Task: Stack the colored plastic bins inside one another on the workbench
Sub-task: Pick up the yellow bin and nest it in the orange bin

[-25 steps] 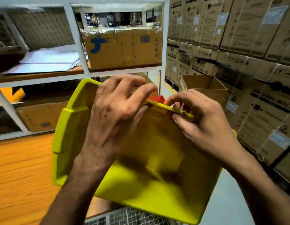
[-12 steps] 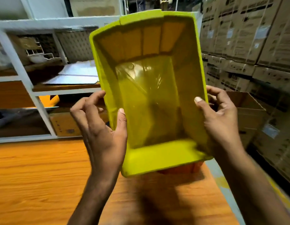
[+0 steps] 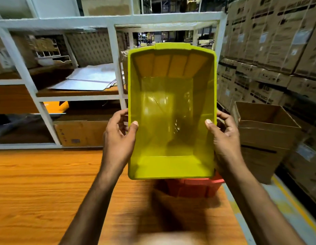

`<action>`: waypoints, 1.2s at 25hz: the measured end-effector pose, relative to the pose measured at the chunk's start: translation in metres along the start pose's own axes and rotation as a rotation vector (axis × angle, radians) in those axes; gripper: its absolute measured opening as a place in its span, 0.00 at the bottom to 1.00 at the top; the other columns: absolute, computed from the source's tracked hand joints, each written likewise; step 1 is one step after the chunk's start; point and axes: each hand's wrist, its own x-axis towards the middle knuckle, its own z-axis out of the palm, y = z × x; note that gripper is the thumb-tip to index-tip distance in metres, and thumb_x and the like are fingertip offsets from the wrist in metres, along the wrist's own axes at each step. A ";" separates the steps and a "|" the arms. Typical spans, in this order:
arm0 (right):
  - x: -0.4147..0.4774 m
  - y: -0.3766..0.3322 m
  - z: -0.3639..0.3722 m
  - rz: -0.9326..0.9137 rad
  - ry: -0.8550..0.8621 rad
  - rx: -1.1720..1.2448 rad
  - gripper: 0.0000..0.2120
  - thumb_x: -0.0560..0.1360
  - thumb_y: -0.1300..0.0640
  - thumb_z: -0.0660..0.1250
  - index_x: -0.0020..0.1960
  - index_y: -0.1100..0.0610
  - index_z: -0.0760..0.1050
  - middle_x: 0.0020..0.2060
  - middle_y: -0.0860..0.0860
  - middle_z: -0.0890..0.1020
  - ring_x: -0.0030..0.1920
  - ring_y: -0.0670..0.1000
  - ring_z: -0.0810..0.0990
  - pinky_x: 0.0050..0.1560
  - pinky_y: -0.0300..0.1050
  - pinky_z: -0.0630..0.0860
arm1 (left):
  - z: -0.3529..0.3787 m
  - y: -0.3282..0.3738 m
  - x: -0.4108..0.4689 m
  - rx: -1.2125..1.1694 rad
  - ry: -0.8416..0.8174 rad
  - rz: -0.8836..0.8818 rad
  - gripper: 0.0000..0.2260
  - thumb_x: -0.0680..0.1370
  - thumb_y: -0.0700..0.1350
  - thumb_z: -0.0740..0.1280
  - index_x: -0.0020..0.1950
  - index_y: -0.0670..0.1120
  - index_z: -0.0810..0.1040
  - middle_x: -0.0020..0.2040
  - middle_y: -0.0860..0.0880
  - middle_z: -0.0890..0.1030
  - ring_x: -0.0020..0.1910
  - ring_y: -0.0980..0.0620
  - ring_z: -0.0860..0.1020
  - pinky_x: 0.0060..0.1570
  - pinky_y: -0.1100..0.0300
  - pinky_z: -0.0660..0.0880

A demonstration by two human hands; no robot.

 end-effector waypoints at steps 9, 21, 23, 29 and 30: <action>0.034 -0.021 -0.044 -0.215 -0.380 -0.109 0.23 0.82 0.61 0.65 0.75 0.49 0.67 0.65 0.53 0.79 0.62 0.48 0.80 0.62 0.45 0.78 | 0.021 0.006 0.012 -0.096 -0.054 0.114 0.18 0.78 0.39 0.73 0.66 0.49 0.75 0.60 0.50 0.82 0.60 0.53 0.81 0.59 0.55 0.81; 0.092 -0.018 -0.065 0.027 -0.360 -0.115 0.21 0.82 0.67 0.65 0.69 0.48 0.75 0.63 0.59 0.79 0.60 0.55 0.80 0.58 0.56 0.79 | 0.066 -0.005 0.054 -0.160 -0.153 -0.107 0.12 0.78 0.43 0.74 0.58 0.56 0.83 0.51 0.54 0.85 0.52 0.55 0.83 0.45 0.60 0.78; 0.105 -0.011 -0.068 0.163 -0.329 -0.090 0.19 0.81 0.68 0.64 0.66 0.51 0.77 0.58 0.59 0.77 0.58 0.54 0.78 0.57 0.56 0.77 | 0.079 -0.005 0.062 -0.180 -0.185 -0.216 0.09 0.78 0.40 0.73 0.55 0.53 0.83 0.44 0.55 0.83 0.46 0.56 0.82 0.41 0.62 0.79; 0.135 0.029 -0.085 0.450 -0.232 -0.077 0.14 0.80 0.67 0.63 0.62 0.55 0.79 0.65 0.55 0.82 0.64 0.55 0.80 0.50 0.50 0.80 | 0.109 -0.032 0.064 -0.175 -0.279 -0.468 0.08 0.79 0.43 0.73 0.58 0.47 0.84 0.52 0.49 0.86 0.55 0.50 0.83 0.51 0.54 0.78; 0.137 0.037 -0.087 0.472 -0.218 -0.095 0.15 0.80 0.66 0.63 0.64 0.56 0.78 0.65 0.55 0.82 0.65 0.55 0.80 0.52 0.51 0.80 | 0.113 -0.037 0.062 -0.177 -0.287 -0.494 0.07 0.79 0.43 0.72 0.57 0.48 0.83 0.52 0.49 0.86 0.55 0.51 0.83 0.54 0.53 0.77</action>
